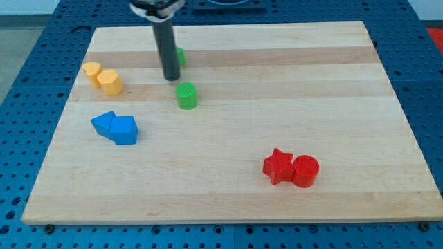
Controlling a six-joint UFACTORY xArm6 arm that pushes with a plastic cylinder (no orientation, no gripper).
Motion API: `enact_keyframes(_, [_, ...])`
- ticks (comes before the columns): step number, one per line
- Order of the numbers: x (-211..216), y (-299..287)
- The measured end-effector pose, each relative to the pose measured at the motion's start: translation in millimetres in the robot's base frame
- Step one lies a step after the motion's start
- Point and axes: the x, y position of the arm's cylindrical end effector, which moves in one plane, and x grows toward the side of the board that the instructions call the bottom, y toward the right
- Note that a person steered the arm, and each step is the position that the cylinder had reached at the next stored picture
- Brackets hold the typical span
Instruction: Move the green star towards top left side of the board
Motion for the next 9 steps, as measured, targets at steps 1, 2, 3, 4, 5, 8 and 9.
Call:
enact_keyframes(1, [-1.8,-27.3])
enact_keyframes(2, [5.8,27.0])
enact_keyframes(3, [-5.6,58.7])
enact_keyframes(4, [-32.8,46.0])
enact_keyframes(5, [-52.0,-22.7])
enact_keyframes(8, [-96.7,-95.0])
enact_keyframes(9, [-101.5,-96.4])
